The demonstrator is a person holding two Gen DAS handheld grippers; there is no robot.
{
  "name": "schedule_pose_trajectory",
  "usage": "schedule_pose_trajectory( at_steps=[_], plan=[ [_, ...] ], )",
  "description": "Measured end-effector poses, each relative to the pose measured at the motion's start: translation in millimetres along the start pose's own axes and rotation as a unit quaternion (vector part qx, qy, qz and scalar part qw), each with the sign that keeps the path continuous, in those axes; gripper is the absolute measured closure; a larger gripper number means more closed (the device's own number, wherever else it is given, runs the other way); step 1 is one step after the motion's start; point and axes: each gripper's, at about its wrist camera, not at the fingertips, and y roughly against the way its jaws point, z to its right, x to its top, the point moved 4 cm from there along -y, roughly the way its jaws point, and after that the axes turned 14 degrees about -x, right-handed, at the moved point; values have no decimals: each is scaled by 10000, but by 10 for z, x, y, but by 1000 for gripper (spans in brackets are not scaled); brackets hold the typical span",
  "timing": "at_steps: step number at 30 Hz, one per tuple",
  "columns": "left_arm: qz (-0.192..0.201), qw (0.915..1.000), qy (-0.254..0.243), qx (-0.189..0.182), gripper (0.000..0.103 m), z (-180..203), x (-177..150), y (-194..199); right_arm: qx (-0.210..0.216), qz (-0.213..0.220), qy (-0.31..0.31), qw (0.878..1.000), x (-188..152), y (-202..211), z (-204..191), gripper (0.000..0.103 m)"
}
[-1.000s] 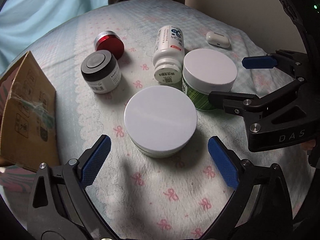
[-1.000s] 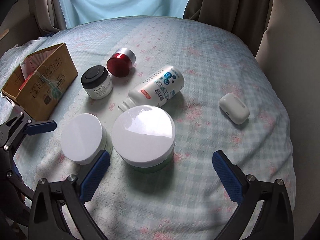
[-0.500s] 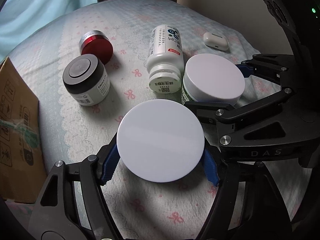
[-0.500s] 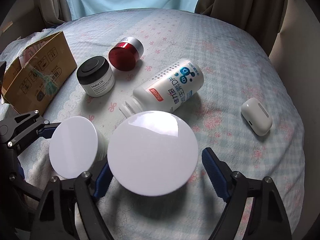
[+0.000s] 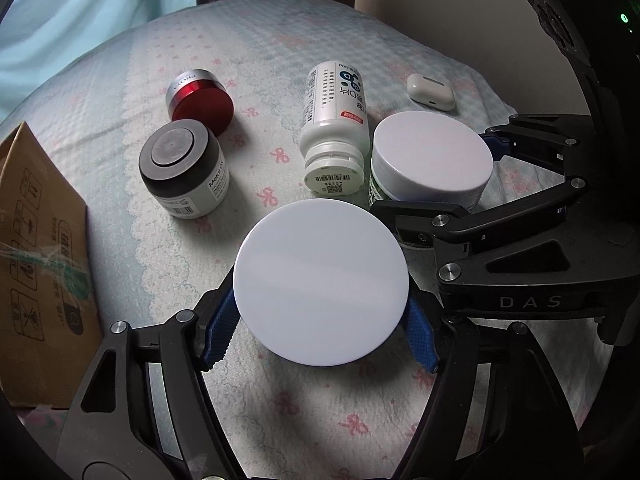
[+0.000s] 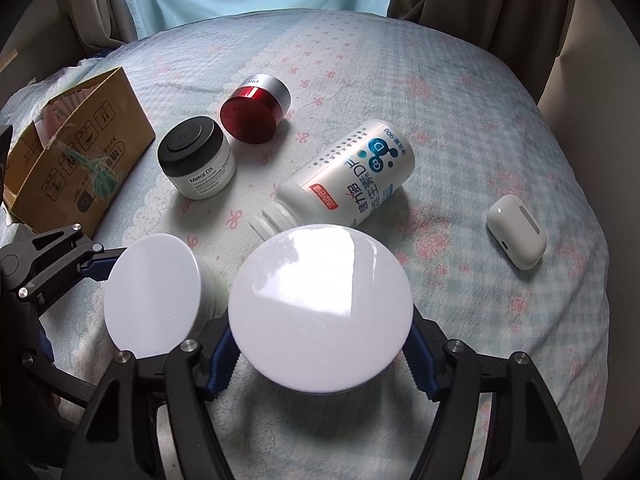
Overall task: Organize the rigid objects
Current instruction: 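Grasp a white-lidded jar with the right tool while the left tool grasps the green-labelled jar, then carry both white-lidded jars into the cardboard box and release them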
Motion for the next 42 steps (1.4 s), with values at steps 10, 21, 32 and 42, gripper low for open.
schedule_pose_trajectory(
  at_steps=[10,21,32,42],
  plan=[
    [301,9992,198,170,35,195,243,682,-91,265,-347,9990,233,687,205,37],
    [907,9902,492,944,34,535,628,2260,-289,700,-803,9939,672,2117,392,37],
    [1388,9691,1514,1369,34,155,510,3671,171,832,-922,9921,934,2977,83,37],
    [1282,9619,1770,1643,34,-895,153,4251,256,691,-864,9935,1241,3043,-683,36]
  ],
)
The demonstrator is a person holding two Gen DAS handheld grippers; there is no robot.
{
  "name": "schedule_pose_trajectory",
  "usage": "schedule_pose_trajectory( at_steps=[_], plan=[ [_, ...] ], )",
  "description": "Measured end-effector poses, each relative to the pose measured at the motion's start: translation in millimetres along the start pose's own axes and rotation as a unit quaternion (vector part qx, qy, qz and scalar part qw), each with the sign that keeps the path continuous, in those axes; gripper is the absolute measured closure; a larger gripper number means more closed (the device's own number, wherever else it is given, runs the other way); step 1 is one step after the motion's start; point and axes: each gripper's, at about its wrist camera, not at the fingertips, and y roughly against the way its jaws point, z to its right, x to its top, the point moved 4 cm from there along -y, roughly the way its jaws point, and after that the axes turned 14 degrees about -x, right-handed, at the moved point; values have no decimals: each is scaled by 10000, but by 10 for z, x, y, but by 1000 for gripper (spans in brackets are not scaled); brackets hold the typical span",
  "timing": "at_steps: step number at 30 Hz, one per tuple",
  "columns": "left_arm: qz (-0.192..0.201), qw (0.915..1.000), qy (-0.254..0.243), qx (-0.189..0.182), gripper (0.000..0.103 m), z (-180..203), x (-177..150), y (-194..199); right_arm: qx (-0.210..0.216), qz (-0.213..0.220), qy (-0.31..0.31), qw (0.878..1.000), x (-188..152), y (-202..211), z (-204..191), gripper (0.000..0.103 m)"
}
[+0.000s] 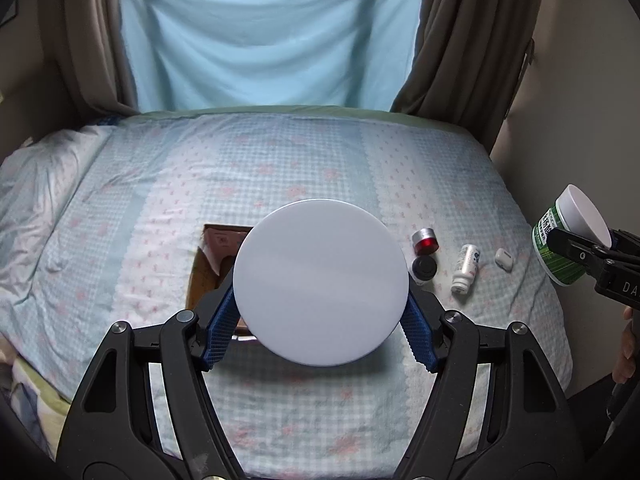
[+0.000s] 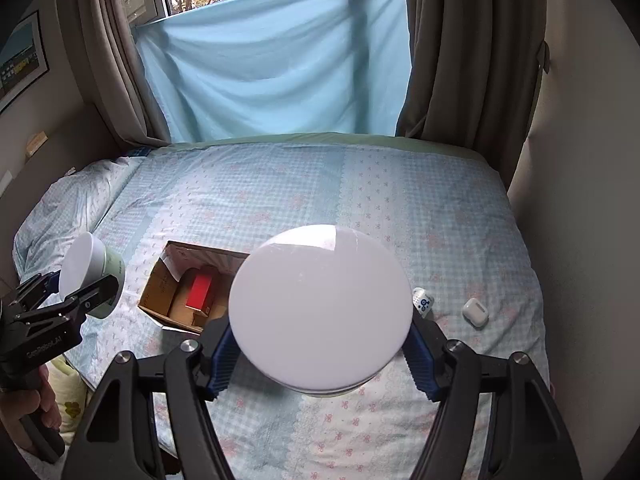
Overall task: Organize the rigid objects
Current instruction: 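Carry both white-lidded jars into the cardboard box and release them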
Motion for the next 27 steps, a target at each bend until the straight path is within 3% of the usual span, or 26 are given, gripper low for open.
schedule_pose_trajectory(
  at_steps=[12,19,27],
  plan=[
    [-640,9979,-55,-109,34,-1356,214,-525,98,-764,-154,9969,83,-687,-1188,36],
    [-1361,9901,-73,-325,34,-1785,200,-1231,-20,-1412,-195,9898,20,-1314,-1561,36],
    [-2162,9752,-280,-372,34,-1953,-71,-2071,-123,-2274,-43,9737,-178,-2086,-1749,36]
  ],
)
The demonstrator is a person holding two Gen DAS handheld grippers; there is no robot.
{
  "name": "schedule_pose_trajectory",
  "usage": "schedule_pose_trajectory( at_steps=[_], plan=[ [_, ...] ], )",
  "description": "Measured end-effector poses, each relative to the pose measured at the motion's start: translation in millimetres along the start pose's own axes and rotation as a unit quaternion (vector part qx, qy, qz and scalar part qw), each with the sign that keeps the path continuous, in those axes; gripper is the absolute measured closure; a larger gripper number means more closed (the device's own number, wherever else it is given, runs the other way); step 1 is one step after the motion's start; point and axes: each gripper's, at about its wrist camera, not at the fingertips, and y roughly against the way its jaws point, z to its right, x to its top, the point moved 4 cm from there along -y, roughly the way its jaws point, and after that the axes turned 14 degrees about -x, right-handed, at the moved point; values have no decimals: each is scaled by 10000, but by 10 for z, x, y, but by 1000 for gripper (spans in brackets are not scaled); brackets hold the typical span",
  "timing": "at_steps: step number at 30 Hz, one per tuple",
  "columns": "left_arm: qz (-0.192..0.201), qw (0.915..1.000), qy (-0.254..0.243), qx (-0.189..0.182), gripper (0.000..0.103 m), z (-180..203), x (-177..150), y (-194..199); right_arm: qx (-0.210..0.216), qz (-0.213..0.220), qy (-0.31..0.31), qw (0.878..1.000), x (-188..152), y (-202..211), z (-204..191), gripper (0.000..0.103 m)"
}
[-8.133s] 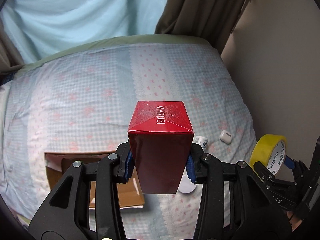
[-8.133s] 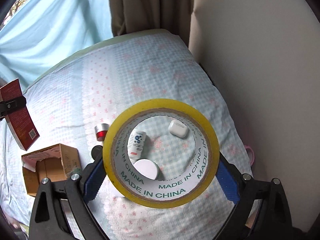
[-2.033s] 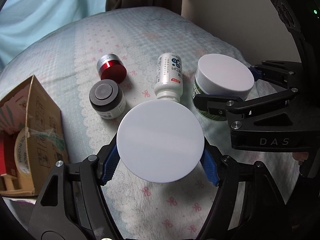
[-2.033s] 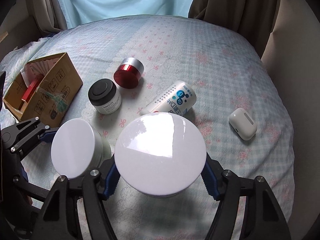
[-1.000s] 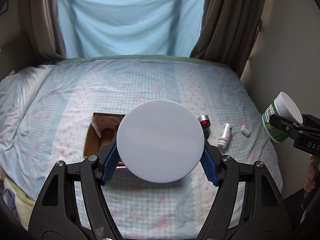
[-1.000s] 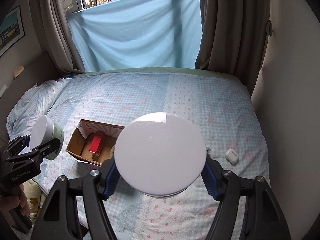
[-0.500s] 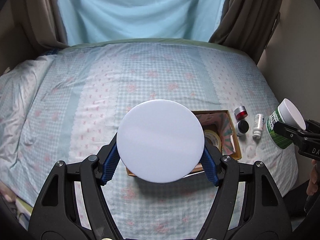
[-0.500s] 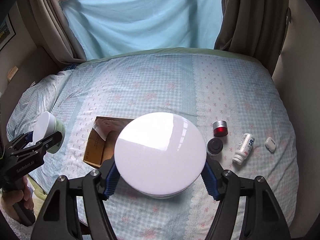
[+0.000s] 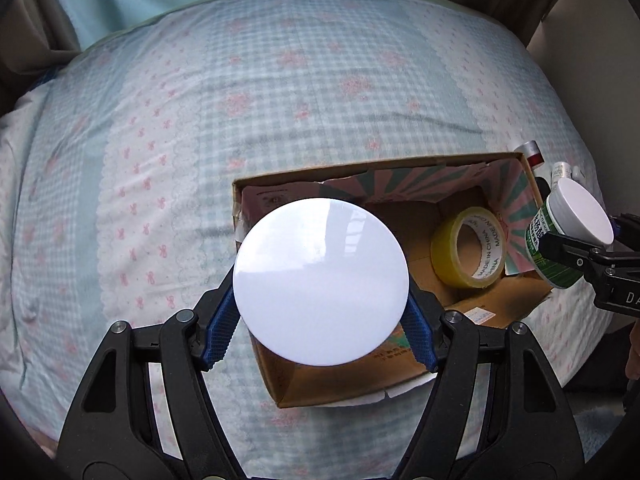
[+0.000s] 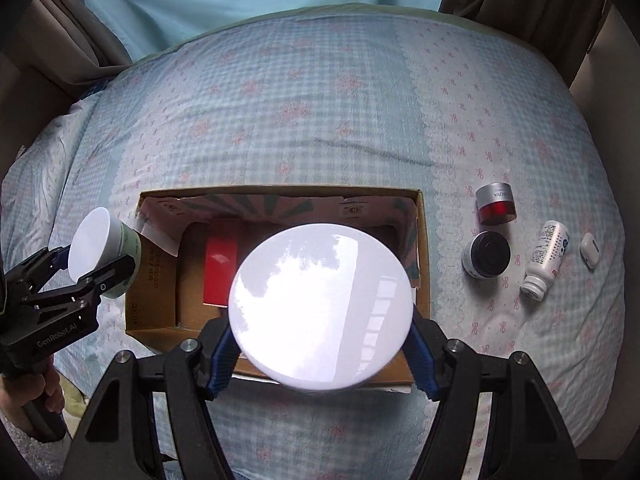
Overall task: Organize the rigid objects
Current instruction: 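Carry both white-lidded jars into the cardboard box and release them, then withdraw both tools from the box toward the remaining items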
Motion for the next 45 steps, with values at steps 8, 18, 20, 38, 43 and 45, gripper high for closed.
schedule_pose_trajectory(
  at_steps=[8,18,20,38,43,45],
  plan=[
    [-418,9991,-87,-19,34,-59,-48,-447,69,-722,70,9973,91,-581,-127,36],
    [-558,9979,-186,-284,0,7,52,-504,55,-1041,-16,9946,209,-793,-163,15],
    [-509,9978,-265,-321,0,48,68,-431,68,-845,-208,9962,231,-722,-97,0],
    [-14,9998,-117,-132,0,93,-233,236,437,-428,-826,9947,54,-154,29,0],
    [214,9997,-141,-51,0,167,-345,513,482,-219,-732,9959,-36,115,11,0],
    [299,9994,-173,-17,0,217,-387,626,456,-162,-690,9964,-78,226,9,0]
  ],
)
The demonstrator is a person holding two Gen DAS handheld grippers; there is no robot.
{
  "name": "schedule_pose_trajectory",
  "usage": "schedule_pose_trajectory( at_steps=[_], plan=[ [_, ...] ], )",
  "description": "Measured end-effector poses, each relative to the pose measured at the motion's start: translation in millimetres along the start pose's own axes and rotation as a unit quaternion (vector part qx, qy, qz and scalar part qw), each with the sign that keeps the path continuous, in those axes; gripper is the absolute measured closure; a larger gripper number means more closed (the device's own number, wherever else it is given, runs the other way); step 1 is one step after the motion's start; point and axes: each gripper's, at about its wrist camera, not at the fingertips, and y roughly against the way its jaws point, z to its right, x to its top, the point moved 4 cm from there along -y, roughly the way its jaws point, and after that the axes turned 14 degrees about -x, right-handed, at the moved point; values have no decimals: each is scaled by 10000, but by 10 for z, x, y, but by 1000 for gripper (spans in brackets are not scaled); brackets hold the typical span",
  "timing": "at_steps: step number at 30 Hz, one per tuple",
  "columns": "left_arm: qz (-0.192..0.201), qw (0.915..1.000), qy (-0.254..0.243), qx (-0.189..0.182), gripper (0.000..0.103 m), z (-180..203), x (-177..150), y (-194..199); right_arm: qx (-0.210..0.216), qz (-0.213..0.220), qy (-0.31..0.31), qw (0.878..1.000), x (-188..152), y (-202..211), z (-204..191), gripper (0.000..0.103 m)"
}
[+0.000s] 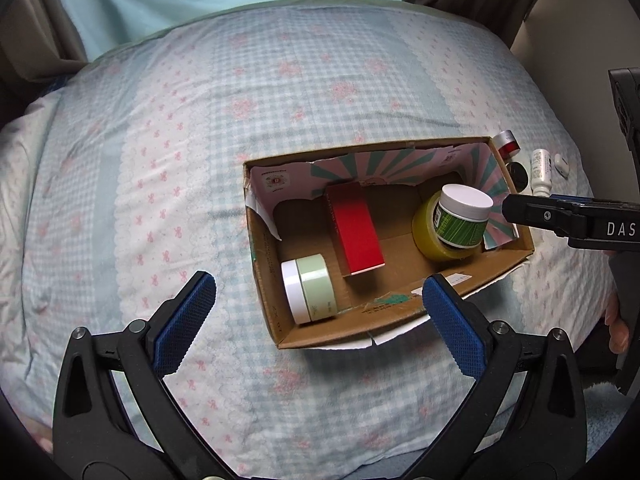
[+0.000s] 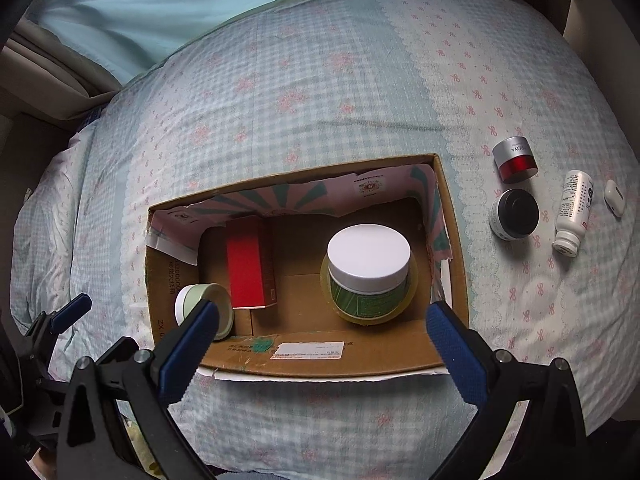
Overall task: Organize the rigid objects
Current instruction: 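Withdraw both tools from the box toward the remaining items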
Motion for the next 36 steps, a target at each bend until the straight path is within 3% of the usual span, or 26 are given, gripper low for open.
schedule_pose_trajectory(
  at_steps=[9,17,27,36],
  plan=[
    [339,9994,-81,-67,0,287,-114,503,-176,369,144,9991,-218,596,118,0],
    [705,9970,-150,-290,0,677,-83,855,-770,950,-215,9923,-407,1221,599,0],
    [1250,9913,-65,-401,0,1635,3,1069,-758,1462,-641,9843,-495,1820,1638,0],
    [1387,9898,229,-240,0,2721,126,639,-397,1289,-756,9880,-366,1690,2661,0]
  ],
)
